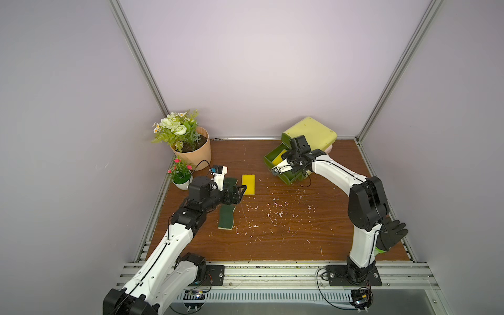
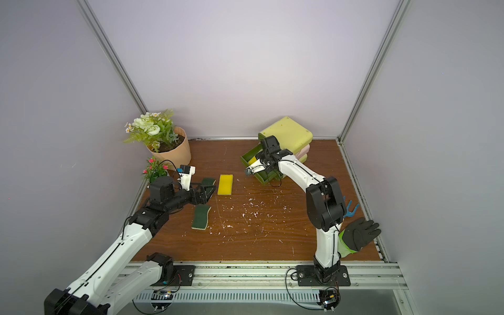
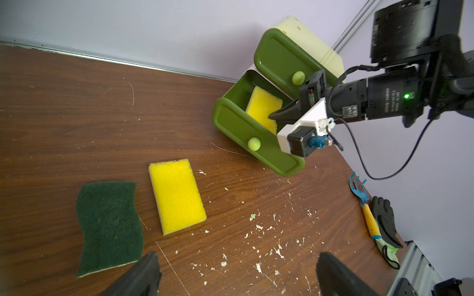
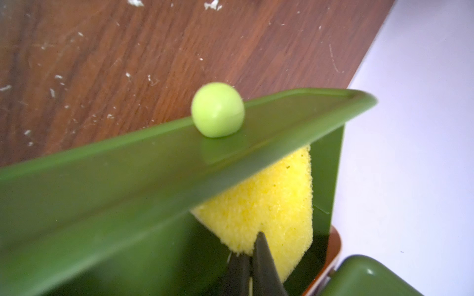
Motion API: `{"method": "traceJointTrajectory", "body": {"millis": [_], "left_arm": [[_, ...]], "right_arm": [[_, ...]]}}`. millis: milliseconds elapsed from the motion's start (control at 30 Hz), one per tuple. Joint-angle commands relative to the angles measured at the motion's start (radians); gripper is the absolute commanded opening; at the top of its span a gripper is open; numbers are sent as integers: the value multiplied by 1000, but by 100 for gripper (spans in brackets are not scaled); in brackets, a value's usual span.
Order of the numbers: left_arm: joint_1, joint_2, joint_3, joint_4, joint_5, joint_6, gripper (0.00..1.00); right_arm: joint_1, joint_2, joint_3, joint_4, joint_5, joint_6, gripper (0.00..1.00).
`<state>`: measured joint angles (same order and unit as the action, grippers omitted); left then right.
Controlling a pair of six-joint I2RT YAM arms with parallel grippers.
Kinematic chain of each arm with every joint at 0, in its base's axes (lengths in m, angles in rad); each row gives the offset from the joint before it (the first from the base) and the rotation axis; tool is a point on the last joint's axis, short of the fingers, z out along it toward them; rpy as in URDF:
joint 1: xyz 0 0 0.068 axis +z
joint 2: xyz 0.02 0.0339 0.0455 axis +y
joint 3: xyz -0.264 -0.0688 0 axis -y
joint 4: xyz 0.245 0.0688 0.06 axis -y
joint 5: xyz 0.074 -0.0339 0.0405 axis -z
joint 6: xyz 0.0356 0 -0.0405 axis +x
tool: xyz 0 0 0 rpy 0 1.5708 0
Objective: Take the sponge out of the drawer
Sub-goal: Pick up the sponge from the drawer, then place the sponge at the center of the board.
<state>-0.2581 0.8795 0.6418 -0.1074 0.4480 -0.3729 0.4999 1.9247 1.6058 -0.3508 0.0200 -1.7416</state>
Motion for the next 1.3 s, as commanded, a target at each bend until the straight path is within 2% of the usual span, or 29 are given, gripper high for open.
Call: {"method": "traceJointTrajectory", "body": {"millis": [0,467,767,1033,1267], "left_arm": [[14,-16,-8,24,6,12,98],[16,-27,-10,20,-12,15,98],[17,-50,-24,25,-22,13,98],[18,-94,-43,62,8,4,98],[17,-126,-65,101,48,-12,98]], "right_arm": [[2,-62,-6,13,-34,-13,0],[28,-188,-60,42,-125,-6,0],[126,-340,-164,178,-207,120,0],[252,-523,-422,285,-245,223,0],[389,-674,-697,350,-190,321,0]]}}
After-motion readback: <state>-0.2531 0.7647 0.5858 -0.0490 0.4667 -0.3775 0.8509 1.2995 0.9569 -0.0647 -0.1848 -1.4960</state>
